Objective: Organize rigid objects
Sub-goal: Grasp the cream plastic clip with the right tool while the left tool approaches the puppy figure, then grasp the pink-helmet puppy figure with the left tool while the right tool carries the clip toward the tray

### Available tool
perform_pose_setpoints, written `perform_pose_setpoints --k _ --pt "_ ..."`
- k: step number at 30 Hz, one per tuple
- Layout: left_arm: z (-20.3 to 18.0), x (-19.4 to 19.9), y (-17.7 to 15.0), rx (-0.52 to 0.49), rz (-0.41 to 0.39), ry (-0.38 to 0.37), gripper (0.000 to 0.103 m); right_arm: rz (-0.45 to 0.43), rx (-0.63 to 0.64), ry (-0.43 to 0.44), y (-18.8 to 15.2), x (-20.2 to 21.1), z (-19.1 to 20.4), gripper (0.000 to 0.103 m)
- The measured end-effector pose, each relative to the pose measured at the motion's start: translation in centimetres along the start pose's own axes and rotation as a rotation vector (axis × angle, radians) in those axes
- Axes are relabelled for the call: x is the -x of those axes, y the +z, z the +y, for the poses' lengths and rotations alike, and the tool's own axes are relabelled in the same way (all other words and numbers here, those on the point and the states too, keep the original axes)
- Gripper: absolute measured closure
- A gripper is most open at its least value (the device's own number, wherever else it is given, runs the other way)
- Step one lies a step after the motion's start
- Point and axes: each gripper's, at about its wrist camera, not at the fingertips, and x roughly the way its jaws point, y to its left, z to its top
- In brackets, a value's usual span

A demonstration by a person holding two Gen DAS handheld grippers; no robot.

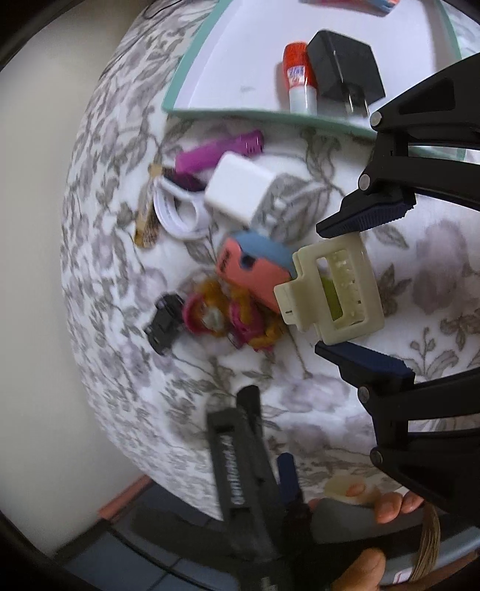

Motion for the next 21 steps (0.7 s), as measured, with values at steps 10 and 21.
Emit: perform_pose_setpoints --k 10,21 --pt "-3.7 0.6 -0.3 -0.057 -0.051 -0.127 0.003 -0.13 -0.166 -0.026 1.0 3.7 -4.9 0.043" --pt "-6.4 -1.1 -0.4 -0.208 -0.132 -0.1 0.006 -0.175 -0.284 -0.035 0.8 5.8 -8.6 0.043"
